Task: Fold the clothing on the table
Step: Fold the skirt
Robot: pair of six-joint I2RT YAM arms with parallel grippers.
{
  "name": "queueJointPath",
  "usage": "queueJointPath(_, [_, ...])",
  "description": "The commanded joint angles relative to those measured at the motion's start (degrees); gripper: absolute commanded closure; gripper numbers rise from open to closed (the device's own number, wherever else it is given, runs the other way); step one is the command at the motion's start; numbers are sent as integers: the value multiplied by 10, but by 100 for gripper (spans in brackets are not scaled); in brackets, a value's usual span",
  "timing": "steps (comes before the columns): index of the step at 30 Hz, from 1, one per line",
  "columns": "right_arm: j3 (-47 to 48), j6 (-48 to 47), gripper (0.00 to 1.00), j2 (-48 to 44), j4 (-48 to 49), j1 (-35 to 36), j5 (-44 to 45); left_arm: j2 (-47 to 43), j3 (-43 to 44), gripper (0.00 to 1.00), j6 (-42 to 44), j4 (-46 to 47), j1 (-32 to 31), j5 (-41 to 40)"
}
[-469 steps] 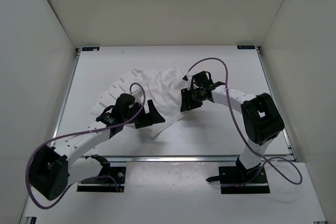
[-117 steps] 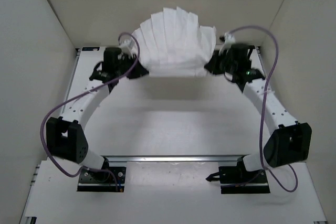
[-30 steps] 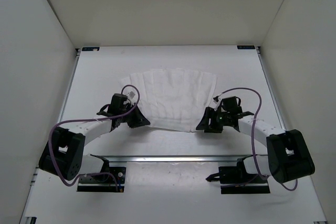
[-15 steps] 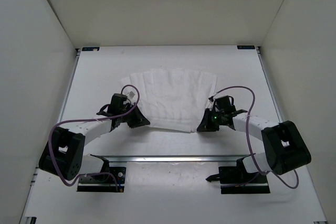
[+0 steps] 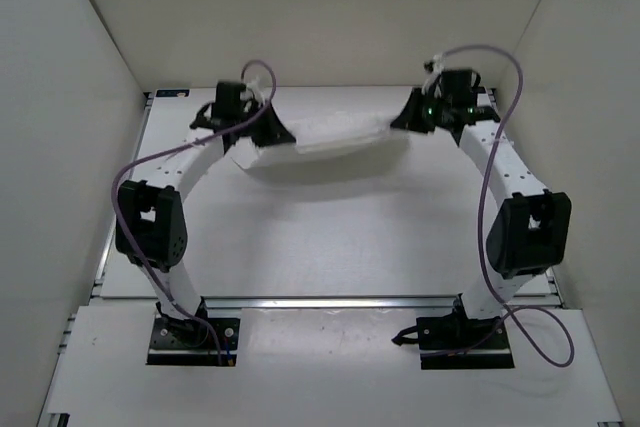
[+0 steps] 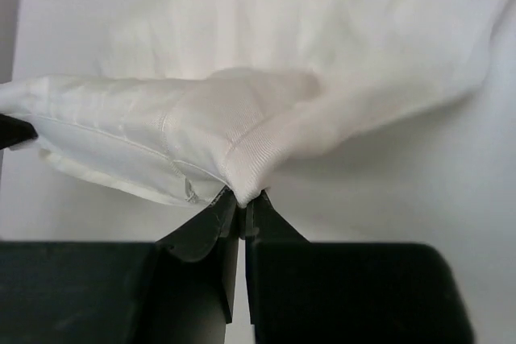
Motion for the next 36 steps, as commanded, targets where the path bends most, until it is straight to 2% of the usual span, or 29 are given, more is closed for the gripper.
queueJointPath(1, [292,-99,99,12,-49,8,119,0,275,100,111,-83,3,-98])
queueJointPath(2, [329,-106,100,20,-53,18,141,7,365,100,130,-103,2,-125])
queueJointPath(3, [379,-113,100,23,-51,21,144,15,400,100,133,-102,5,-129])
queueJointPath(4, [395,-112,100,22,-45,23,146,9,429,100,127,-90,15,-115])
queueJointPath(5, [391,-107,100,16,-27,10,138,-13,408,100,123,-43,33,-110])
queueJointPath(6, [357,-106,100,4,-10,4,132,-25,356,100,106,1,33,-113])
queueJointPath(9, [200,-91,100,-44,34,-11,111,-71,253,100,88,38,51,-101])
queueJointPath(12, [10,-74,99,-108,86,-1,98,-127,38,100,86,73,32,-99])
queueJointPath(13, [-57,-68,100,-131,100,8,99,-147,5,100,86,79,30,-101])
queueJointPath(15, [-138,-51,100,-161,102,18,92,-173,-109,100,81,80,3,-97])
queueJointPath(18, [-235,-20,100,-207,80,38,80,-227,-229,100,55,69,-36,-88])
queueJointPath(20, [-286,-5,100,-241,54,67,80,-285,-276,100,30,41,-55,-89])
queueJointPath(23, [-311,13,100,-320,29,118,68,-380,-302,100,27,-36,-82,-119])
queueJointPath(26, [-281,23,100,-343,15,129,76,-431,-261,100,47,-86,-63,-143])
queueJointPath(30, [-224,14,100,-288,28,88,39,-372,-195,100,48,-95,-13,-145])
queueJointPath(35, [-136,-20,100,-106,71,22,-10,-223,-186,100,-22,27,39,-113])
queueJointPath(36, [-105,-27,89,-60,82,17,-20,-183,-179,99,-32,40,36,-116])
